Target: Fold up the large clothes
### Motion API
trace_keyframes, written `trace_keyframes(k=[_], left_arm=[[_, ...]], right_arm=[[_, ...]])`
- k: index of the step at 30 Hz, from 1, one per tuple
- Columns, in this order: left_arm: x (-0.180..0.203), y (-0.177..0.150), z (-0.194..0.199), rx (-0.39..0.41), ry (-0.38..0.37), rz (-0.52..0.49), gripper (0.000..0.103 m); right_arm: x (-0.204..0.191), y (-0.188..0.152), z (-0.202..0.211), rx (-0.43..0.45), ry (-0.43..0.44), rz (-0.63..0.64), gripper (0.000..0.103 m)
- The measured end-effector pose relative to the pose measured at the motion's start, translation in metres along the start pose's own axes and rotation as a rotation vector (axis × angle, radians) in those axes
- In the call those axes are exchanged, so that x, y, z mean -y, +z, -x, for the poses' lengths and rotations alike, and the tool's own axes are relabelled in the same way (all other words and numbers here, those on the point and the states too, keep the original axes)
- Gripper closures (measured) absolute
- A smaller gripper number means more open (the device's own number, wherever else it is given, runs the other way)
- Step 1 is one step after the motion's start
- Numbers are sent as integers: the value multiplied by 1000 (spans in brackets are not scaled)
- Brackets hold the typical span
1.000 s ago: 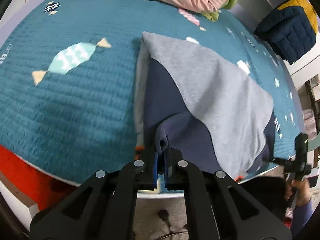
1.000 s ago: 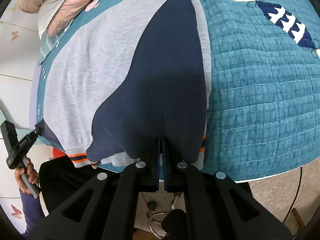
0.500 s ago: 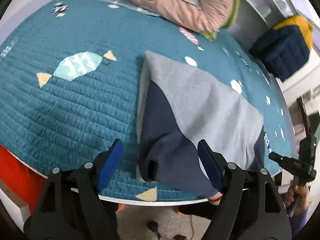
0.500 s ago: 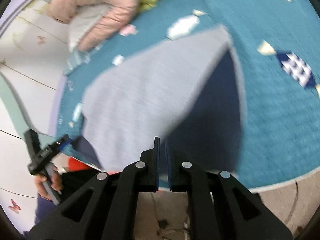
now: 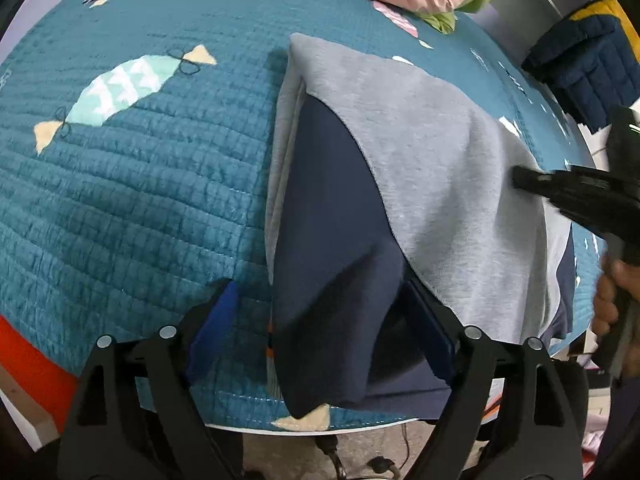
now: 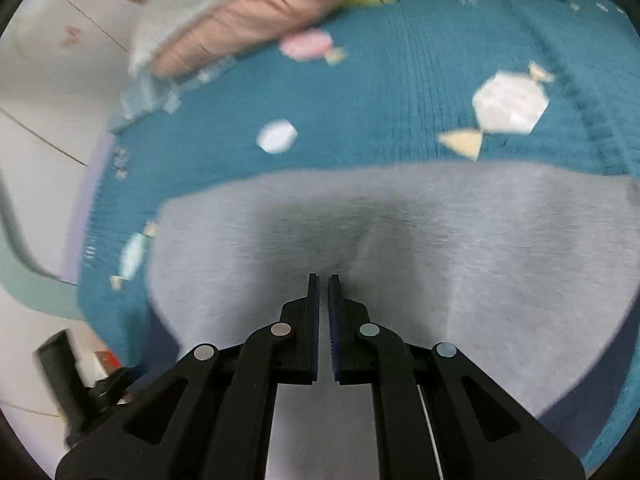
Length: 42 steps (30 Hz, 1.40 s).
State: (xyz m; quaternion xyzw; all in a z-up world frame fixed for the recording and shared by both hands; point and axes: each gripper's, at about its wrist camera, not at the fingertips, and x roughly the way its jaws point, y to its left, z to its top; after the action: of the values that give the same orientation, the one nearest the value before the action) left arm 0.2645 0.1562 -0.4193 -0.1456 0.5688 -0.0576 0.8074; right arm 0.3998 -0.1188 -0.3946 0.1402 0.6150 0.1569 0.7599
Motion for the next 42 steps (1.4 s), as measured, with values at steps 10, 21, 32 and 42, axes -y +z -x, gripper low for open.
trace_keyframes(k=[10, 21, 32, 42], left_arm=[[4, 5, -8, 12, 1, -12, 16], [3, 3, -5, 18, -14, 18, 16], [0, -8, 8, 17, -22, 76, 55], [9, -5, 24, 19, -5, 107, 88]], right_arm=[[15, -82, 12, -48, 113, -58, 102], [26, -142, 20, 44, 105, -81, 103], [54, -161, 30, 94, 223, -121, 103], [42, -164, 39, 111, 220, -86, 91]])
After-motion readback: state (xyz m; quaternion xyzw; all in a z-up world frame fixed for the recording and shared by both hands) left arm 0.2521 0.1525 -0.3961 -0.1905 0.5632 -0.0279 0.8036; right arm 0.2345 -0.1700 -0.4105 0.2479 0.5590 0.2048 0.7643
